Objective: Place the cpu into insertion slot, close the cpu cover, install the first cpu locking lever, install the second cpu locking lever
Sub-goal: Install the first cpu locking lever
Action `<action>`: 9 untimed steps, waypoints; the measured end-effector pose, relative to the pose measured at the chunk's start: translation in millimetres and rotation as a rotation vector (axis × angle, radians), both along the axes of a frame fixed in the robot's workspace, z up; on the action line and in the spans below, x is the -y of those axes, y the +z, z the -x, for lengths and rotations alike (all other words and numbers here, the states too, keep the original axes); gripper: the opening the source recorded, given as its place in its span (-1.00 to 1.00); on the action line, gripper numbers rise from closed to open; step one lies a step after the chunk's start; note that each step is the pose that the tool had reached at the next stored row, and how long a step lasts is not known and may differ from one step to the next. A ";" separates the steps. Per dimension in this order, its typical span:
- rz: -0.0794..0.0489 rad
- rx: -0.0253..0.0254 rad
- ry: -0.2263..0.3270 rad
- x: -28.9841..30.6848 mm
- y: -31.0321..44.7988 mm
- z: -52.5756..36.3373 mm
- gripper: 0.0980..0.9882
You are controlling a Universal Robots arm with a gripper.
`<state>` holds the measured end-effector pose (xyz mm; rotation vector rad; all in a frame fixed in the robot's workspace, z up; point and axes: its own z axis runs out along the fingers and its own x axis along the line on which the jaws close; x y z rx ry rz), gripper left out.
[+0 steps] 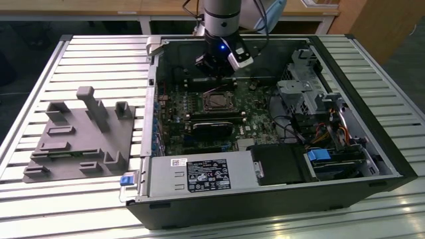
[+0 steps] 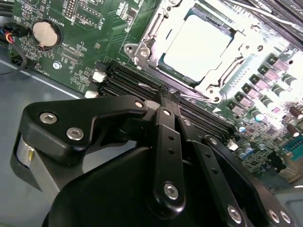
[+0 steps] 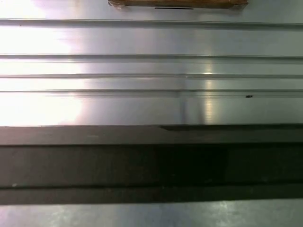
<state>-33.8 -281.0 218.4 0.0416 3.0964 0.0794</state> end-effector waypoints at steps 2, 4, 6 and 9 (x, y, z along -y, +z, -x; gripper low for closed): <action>0.000 0.0001 0.000 -0.6 -1.1 -1.6 -0.98; 0.000 0.0000 0.000 -0.9 -2.1 -3.5 -0.98; 0.000 0.0000 0.000 -1.1 -3.4 -5.3 -0.98; 0.000 0.0000 0.000 -1.0 -5.6 -7.0 -0.98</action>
